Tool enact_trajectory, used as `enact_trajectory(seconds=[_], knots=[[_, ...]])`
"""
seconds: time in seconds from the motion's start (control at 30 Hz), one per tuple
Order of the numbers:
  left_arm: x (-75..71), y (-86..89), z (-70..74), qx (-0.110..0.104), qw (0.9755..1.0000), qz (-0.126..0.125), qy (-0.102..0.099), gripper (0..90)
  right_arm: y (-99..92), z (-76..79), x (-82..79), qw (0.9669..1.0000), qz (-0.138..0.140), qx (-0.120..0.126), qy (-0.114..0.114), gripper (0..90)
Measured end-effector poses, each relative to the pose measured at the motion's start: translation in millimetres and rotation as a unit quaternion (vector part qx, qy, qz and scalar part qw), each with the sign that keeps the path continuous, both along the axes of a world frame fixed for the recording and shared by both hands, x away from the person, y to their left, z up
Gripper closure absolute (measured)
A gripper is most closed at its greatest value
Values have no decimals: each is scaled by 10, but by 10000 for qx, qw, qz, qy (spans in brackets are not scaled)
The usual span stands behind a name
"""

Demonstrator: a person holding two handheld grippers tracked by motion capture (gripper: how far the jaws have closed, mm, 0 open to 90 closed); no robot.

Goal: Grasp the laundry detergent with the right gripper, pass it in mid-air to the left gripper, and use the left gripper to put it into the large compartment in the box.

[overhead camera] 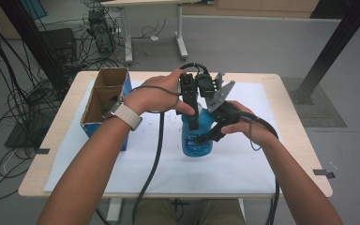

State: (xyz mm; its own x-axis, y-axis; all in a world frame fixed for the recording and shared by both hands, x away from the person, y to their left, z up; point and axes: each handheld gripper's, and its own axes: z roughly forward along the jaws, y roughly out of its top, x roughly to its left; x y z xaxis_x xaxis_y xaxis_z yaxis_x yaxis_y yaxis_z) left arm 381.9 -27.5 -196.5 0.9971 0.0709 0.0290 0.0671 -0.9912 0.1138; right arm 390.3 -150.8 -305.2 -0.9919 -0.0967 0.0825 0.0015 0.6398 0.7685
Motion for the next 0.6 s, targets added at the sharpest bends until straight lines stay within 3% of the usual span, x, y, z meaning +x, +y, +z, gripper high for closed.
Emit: enact_trajectory(seconds=[0.5, 0.6], knots=[[3, -20, -48, -121, 9999, -53, 56, 124, -3, 42, -11, 9999, 31, 135, -28, 438], [4, -23, -70, -75, 9999, -104, 87, 134, -4, 51, -24, 9998, 58, 156, 56, 438]])
